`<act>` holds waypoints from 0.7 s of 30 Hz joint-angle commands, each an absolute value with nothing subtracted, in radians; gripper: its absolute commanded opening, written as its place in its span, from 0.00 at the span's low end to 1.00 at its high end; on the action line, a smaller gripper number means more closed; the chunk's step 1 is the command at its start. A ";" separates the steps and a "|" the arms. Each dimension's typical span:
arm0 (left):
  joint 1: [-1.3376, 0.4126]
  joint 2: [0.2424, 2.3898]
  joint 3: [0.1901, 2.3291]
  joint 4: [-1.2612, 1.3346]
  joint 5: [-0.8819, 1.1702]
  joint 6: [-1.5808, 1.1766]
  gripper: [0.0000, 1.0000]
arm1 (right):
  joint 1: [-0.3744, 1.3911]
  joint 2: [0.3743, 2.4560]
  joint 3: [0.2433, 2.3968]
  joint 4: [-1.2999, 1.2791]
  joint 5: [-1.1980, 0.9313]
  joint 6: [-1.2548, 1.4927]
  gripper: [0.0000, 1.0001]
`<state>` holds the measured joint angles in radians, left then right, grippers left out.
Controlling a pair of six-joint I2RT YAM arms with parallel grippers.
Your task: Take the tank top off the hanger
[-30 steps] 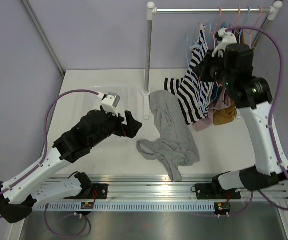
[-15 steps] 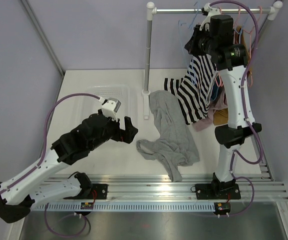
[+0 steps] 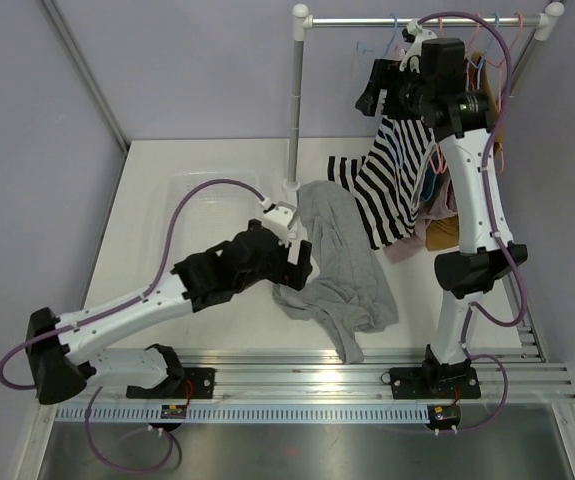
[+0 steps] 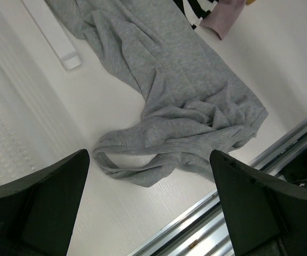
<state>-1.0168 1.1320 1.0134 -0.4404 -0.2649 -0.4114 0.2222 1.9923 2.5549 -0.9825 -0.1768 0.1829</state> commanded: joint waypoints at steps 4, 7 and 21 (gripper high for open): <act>-1.037 1.431 1.144 -0.210 -0.278 -0.385 0.99 | 0.227 1.679 2.406 -0.948 -0.216 0.163 0.99; -1.037 1.575 1.213 -0.173 -0.291 -0.379 0.99 | 0.225 1.534 2.280 -0.960 -0.256 0.161 0.99; -1.063 2.026 1.433 -0.221 -0.345 -0.485 0.91 | 0.226 0.960 1.773 -0.862 -0.333 0.187 0.99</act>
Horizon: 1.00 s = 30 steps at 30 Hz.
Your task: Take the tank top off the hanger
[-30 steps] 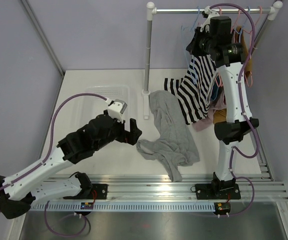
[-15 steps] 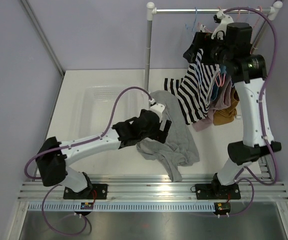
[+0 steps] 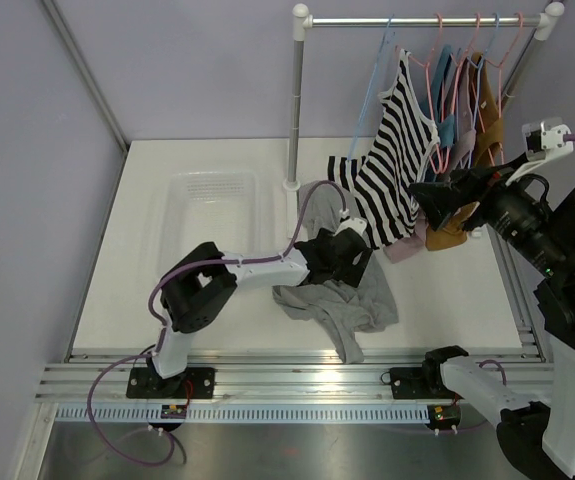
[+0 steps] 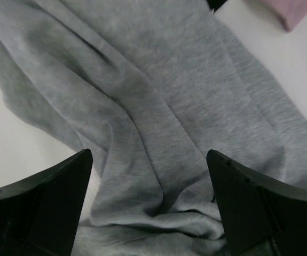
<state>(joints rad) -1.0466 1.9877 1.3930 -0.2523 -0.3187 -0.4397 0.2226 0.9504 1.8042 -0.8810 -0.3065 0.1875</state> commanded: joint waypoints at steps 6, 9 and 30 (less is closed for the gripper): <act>-1.078 2.059 1.437 -0.221 -0.344 -0.505 0.35 | 0.227 0.927 1.767 -0.870 -0.322 0.176 0.99; -1.078 2.022 1.427 -0.232 -0.360 -0.494 0.00 | 0.225 0.919 1.758 -0.868 -0.311 0.169 0.99; -1.057 1.338 1.666 -0.500 -0.730 -0.203 0.00 | 0.226 0.896 1.723 -0.813 -0.164 0.195 1.00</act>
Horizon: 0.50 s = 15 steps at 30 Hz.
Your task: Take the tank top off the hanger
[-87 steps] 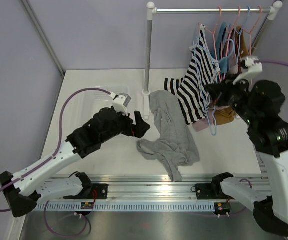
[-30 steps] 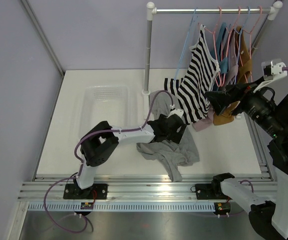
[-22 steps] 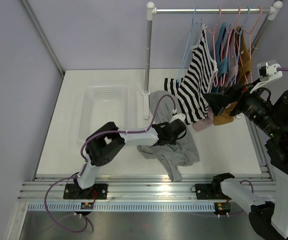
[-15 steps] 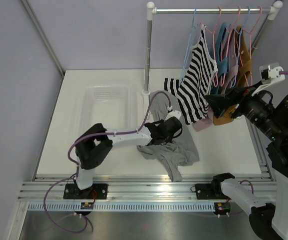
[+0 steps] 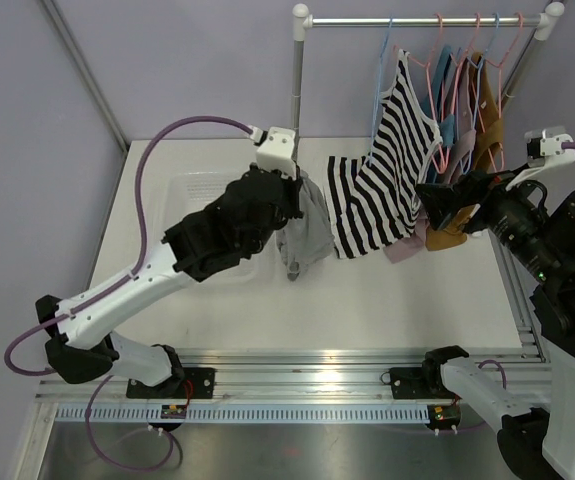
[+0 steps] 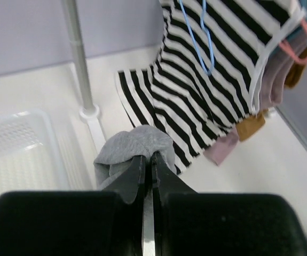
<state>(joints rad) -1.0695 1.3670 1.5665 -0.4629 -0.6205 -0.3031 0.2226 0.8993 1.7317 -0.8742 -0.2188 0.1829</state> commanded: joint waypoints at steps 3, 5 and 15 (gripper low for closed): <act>-1.013 1.336 1.802 -0.554 -0.755 -0.152 0.00 | 0.225 0.888 1.712 -0.798 -0.120 0.209 0.99; -0.970 1.335 1.854 -0.597 -0.755 -0.131 0.00 | 0.225 0.885 1.707 -0.796 -0.114 0.207 1.00; -0.654 1.275 1.864 -0.689 -0.554 -0.201 0.00 | 0.227 0.900 1.687 -0.812 -0.014 0.213 0.99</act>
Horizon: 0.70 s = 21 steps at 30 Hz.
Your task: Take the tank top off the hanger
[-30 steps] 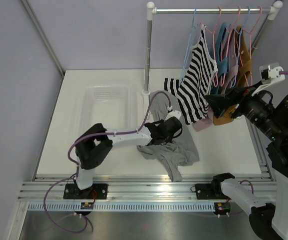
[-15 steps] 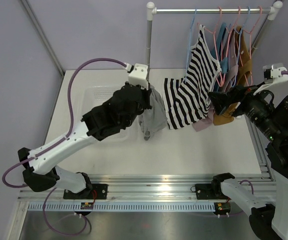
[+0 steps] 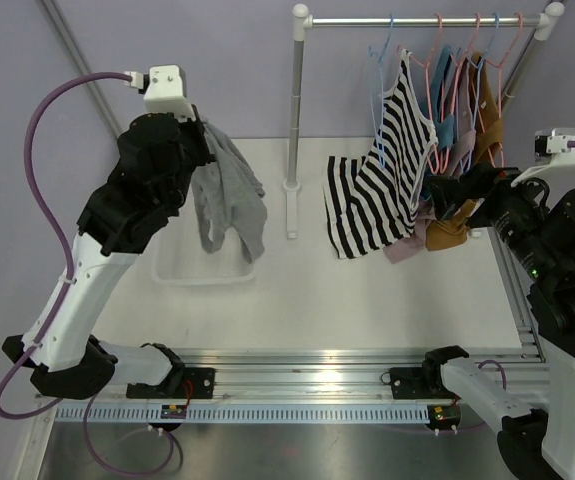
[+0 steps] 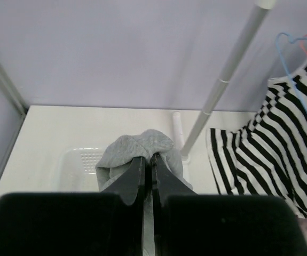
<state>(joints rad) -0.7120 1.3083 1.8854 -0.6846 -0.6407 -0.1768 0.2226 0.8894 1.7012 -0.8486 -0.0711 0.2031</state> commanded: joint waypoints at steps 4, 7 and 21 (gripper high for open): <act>-0.498 1.279 1.795 -0.683 -0.432 -0.238 0.00 | 0.225 0.916 1.666 -0.792 -0.014 0.219 0.99; -0.399 1.310 1.734 -0.673 -0.329 -0.259 0.00 | 0.225 0.931 1.652 -0.779 -0.034 0.219 1.00; -0.333 1.278 1.589 -0.790 -0.342 -0.305 0.76 | 0.225 1.259 1.906 -0.894 0.055 0.152 1.00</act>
<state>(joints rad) -0.3431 1.3533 1.5867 -0.7715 -0.3332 -0.2867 0.2226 1.1851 1.8229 -0.8589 0.0013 0.1944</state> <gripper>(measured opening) 0.734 0.993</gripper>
